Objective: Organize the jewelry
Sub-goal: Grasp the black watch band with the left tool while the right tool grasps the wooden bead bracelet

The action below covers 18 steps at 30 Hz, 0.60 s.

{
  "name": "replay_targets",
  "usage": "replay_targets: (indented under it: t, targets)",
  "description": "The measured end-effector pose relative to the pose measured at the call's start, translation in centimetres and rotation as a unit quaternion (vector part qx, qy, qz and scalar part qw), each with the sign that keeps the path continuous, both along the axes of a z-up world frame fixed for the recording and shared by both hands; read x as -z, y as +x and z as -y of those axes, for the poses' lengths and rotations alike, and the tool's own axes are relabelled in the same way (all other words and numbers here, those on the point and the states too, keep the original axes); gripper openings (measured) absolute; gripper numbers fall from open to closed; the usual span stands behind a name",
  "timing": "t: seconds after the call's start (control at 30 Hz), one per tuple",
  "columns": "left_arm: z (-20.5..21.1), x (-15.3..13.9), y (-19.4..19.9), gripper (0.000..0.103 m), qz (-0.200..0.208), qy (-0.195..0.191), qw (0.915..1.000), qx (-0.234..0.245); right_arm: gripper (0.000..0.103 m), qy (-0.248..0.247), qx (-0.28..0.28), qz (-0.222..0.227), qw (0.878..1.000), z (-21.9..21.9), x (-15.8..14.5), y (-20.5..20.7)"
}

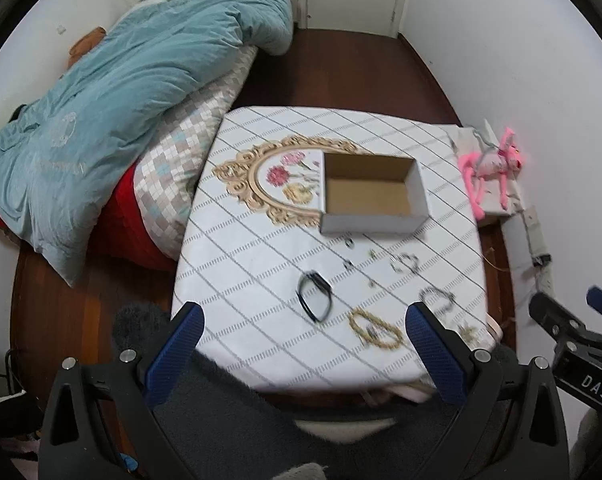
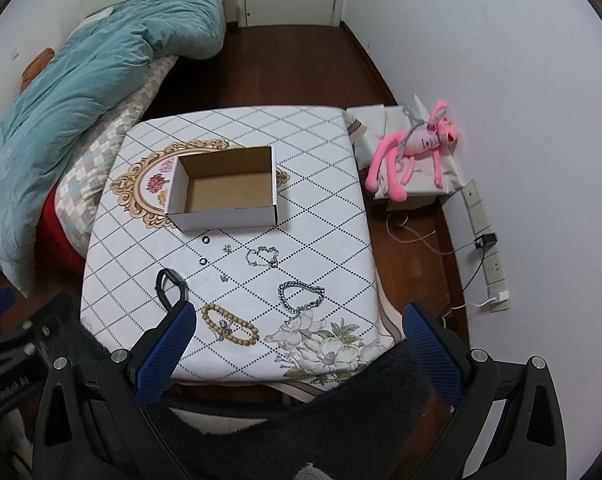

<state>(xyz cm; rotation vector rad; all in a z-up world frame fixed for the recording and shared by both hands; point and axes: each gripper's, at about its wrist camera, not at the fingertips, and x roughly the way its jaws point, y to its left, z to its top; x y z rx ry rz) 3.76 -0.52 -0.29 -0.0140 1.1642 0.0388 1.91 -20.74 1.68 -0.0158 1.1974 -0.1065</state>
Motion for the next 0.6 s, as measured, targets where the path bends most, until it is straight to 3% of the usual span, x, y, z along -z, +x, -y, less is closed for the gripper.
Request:
replay_targets:
  t: [0.1,0.23,0.4,0.47,0.53,0.6]
  targets:
    - [-0.6,2.6,2.1,0.103,0.005,0.025,0.9997,-0.006,0.103,0.015,0.009,-0.026,1.0,0.3,3.4,2.0]
    - [-1.1,7.7,4.3,0.102,-0.03,0.046,0.9985,0.001,0.102,0.032,0.017,-0.076,0.996,0.5,9.7,4.2]
    - [-1.6,14.2,5.2,0.102,-0.089,0.036,0.9952,0.021,0.082,0.066,0.021,-0.148,0.987,0.1,18.7,4.4]
    - [-1.8,16.7,5.3,0.094,-0.121,0.027,0.992,0.023,0.08,0.066,0.019,-0.165,0.984,-0.5,21.8,3.8]
    - [-2.4,19.2,5.4,0.079,-0.16,-0.002,0.987,0.018,0.072,0.066,0.019,-0.179,0.981,-0.9,24.1,3.1]
    - [-2.8,20.9,5.4,0.076,-0.17,-0.01,0.9853,0.008,0.068,0.067,0.025,-0.185,0.98,-1.1,25.9,2.3]
